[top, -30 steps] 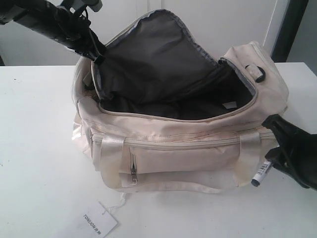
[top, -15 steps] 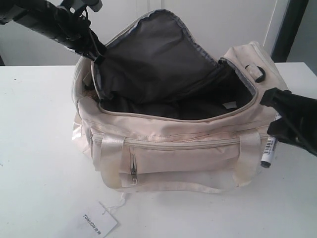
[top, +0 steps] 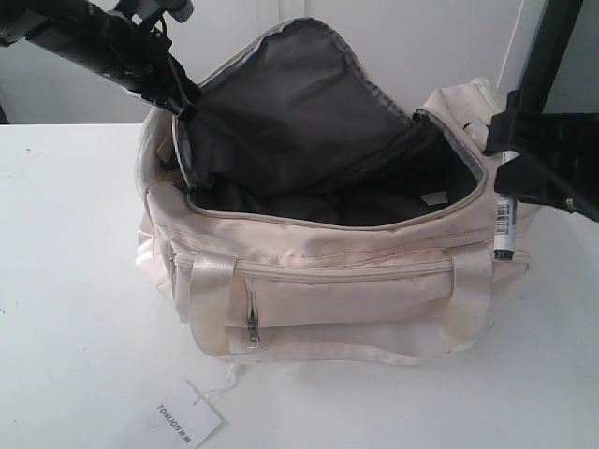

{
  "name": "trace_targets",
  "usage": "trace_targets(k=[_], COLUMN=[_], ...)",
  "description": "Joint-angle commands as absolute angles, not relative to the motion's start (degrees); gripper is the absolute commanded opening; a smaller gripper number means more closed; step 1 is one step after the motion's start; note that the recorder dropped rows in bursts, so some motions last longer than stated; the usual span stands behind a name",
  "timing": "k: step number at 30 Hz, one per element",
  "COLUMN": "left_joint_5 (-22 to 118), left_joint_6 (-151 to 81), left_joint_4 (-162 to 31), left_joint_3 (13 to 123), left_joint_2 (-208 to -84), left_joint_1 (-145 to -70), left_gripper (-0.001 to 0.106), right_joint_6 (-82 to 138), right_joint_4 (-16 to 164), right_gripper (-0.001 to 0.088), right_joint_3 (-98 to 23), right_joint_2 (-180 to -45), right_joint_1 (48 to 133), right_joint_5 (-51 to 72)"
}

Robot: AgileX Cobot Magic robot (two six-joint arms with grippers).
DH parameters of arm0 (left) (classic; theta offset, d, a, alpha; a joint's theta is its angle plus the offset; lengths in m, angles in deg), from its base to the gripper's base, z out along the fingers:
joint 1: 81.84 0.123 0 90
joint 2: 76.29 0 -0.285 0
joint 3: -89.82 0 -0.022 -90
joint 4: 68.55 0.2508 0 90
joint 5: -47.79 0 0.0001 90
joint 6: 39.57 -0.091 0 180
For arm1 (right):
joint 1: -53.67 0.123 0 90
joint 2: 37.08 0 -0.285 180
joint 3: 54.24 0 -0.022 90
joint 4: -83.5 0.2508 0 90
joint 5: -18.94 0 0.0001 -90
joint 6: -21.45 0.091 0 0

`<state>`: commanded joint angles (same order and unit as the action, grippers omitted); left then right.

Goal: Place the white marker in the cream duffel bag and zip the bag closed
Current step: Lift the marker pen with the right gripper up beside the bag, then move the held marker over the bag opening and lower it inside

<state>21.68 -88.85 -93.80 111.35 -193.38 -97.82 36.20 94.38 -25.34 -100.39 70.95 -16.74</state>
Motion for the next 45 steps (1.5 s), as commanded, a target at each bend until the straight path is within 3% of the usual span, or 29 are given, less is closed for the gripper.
trace_targets(k=[15, 28, 45], left_joint_5=[21.68, 21.68, 21.68], left_joint_6=[-88.85, -88.85, -88.85], left_joint_4=[-93.8, -93.8, -93.8], left_joint_3=[111.35, 111.35, 111.35], left_joint_2=[-193.38, -193.38, -193.38], left_joint_1=[-97.82, -97.82, -97.82], left_gripper=[0.0, 0.0, 0.0], right_joint_6=[30.16, 13.95, 11.19], right_joint_4=[97.11, 106.41, 109.06], right_gripper=[0.0, 0.0, 0.0], right_joint_3=[-27.36, -32.6, -35.2], right_joint_2=[-101.12, -111.15, -113.07], right_joint_1=[70.95, 70.95, 70.95], right_joint_5=[-10.39, -6.49, -18.43])
